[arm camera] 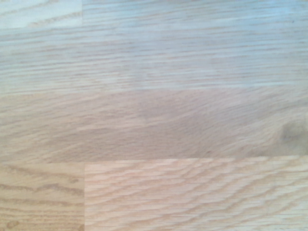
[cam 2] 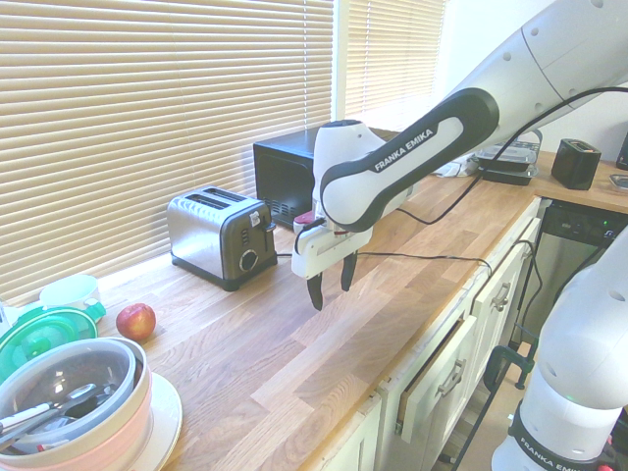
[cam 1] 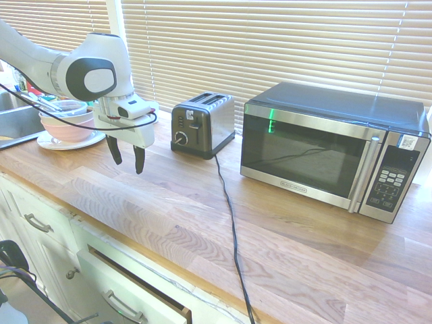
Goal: Press the toaster
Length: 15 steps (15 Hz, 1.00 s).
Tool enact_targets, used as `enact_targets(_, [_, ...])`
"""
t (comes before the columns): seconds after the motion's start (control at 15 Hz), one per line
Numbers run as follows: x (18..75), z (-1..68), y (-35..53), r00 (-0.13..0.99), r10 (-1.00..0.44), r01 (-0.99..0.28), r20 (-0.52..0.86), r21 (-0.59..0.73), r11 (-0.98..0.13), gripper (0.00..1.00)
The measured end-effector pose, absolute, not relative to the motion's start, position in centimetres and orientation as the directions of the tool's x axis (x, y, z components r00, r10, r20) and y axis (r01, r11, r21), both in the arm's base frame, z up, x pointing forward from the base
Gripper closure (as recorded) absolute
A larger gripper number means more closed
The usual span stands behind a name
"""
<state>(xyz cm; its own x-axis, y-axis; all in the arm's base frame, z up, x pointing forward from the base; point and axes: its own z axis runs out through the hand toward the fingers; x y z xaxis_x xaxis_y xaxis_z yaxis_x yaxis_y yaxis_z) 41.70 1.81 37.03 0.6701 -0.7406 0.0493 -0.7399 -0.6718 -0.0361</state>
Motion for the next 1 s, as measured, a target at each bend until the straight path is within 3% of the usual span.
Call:
enact_targets(0.53, [42.7, 40.7, 1.3, 0.589, -0.796, -0.782, 0.135, -0.152, -0.604, 0.00])
enact_targets(1.0, [54.0, 45.5, -1.2, 0.527, -0.832, -0.805, 0.177, -0.210, -0.555, 0.00])
